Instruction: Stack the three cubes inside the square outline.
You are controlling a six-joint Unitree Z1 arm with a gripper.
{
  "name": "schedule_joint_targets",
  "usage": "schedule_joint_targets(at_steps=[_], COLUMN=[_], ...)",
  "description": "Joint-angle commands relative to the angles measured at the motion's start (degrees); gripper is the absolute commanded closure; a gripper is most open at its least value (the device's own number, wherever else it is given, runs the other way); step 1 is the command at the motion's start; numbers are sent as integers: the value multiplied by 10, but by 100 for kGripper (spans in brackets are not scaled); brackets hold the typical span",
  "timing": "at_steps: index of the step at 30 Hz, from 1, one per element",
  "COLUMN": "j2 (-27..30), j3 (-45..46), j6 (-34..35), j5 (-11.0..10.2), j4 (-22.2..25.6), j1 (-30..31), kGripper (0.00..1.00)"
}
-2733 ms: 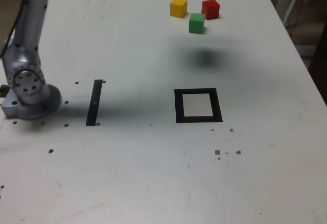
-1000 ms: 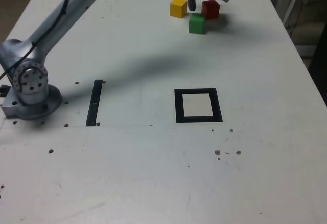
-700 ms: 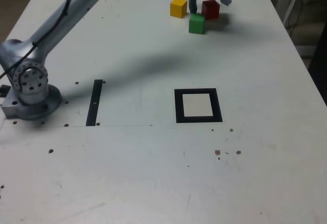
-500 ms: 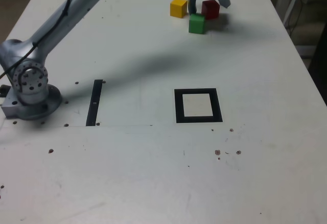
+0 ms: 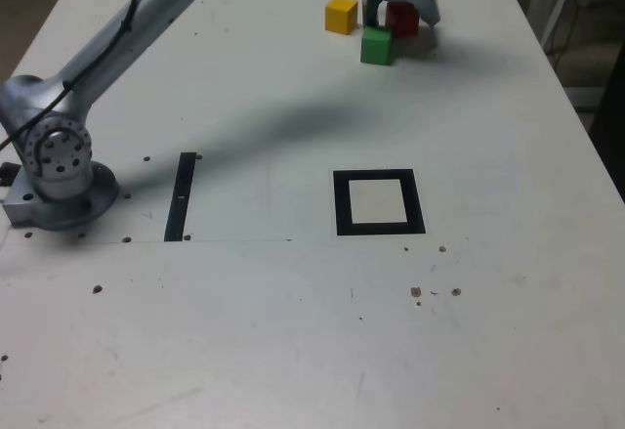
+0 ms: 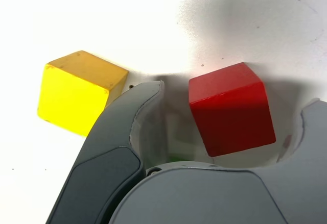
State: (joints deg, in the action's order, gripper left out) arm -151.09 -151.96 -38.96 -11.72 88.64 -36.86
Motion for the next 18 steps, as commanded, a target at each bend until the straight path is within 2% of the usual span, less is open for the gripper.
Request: schedule_joint_targets(at_steps=[1, 11, 18], j2=[-4, -4, -4], j3=[-1, -5, -5], j6=[-1, 0, 3], j5=[0, -7, -7], j4=[0, 1, 0], j1=[1, 1, 1], kGripper=[19, 37, 40])
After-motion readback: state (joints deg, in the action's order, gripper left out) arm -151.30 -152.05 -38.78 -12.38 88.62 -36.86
